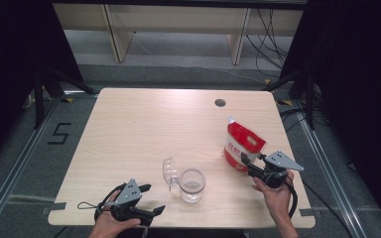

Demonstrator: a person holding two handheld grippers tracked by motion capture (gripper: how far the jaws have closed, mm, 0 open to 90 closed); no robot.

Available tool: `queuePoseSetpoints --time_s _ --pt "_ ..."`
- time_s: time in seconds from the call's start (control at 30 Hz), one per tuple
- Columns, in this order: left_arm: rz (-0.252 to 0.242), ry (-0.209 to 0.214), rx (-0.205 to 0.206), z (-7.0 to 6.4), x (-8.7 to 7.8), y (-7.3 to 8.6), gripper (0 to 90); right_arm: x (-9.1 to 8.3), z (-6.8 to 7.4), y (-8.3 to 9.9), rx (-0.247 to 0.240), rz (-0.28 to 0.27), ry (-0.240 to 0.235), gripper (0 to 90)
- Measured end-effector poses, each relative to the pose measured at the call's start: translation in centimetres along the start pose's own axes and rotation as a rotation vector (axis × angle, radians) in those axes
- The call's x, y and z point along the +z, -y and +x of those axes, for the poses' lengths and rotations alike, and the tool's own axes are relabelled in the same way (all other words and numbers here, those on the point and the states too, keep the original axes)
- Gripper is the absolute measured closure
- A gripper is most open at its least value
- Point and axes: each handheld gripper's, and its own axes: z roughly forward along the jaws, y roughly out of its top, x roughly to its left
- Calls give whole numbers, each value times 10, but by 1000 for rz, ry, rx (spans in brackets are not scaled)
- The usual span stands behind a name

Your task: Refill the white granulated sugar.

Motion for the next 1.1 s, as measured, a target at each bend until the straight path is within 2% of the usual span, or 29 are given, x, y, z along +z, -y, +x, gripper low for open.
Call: queuePoseSetpoints --time_s 0.03,0.07,0.13,0.17,0.2,0.23,0.3,0.33,0.37,0.4,0.47,0.53,0.57,0.63,0.67,0.7,0.73,0.83,0.87,0.9,0.93,0.97,1.0,1.03,1.07,1.1 --pt "-1 0 -1 0 0 0 160 -2 4 0 19 15 22 503" --pt "6 -3 -24 -1 0 0 160 -2 3 0 12 9 20 504" --pt "1 0 -31 -1 0 1 160 -2 6 1 30 -6 30 505" --pt "3 -1 -30 -1 0 1 160 -3 5 1 17 -8 28 504" --pt "2 -3 -6 0 0 0 160 -3 4 1 17 -12 26 503" --pt "2 -4 6 0 0 0 160 -2 2 1 -9 -23 37 503" --pt "0 -6 -33 -2 0 1 160 -3 3 2 8 -20 35 499" --pt "0 -4 -31 -2 0 1 160 -4 3 2 5 -7 35 493" --pt "1 -5 -25 -1 0 1 160 -3 2 3 1 -11 24 481" --pt "5 -6 -20 -1 0 1 160 -2 4 3 29 -14 15 473" --pt "0 2 -23 -2 1 1 159 1 1 4 -4 -40 7 447" --pt "11 5 0 0 1 1 159 4 0 4 -2 -40 -12 438" --pt "2 -7 -16 -2 2 2 159 6 -1 4 -1 -42 -16 422" --pt "12 8 -20 -2 2 1 160 10 -3 4 0 -35 -42 399" --pt "3 -4 -24 -3 2 1 160 12 -3 5 -11 -40 -33 386" --pt "3 -3 -24 -3 3 2 160 14 -2 6 1 -47 -21 380" --pt "21 4 -11 -1 2 1 160 15 -3 6 -12 -50 -18 367" --pt "3 -3 -20 -2 4 2 160 17 -6 6 -35 -68 -24 362" --pt "23 7 -12 -1 3 1 160 18 -7 6 -45 -74 -26 360" --pt "20 3 7 -1 3 1 160 19 -6 6 -43 -78 -26 362" --pt "21 4 17 -1 3 1 160 20 -5 7 -37 -66 -46 362" --pt "22 6 17 -1 3 1 160 21 -3 7 -11 -57 -47 362" --pt "22 6 16 -1 3 1 160 21 -5 8 -30 -36 -45 363" --pt "21 6 16 -1 3 1 160 23 -3 9 -5 -53 -46 366" --pt "22 6 16 -1 3 1 160 24 -5 9 -16 -60 -62 366" --pt "22 6 16 -1 3 1 160 25 -4 10 -5 -59 -56 366"
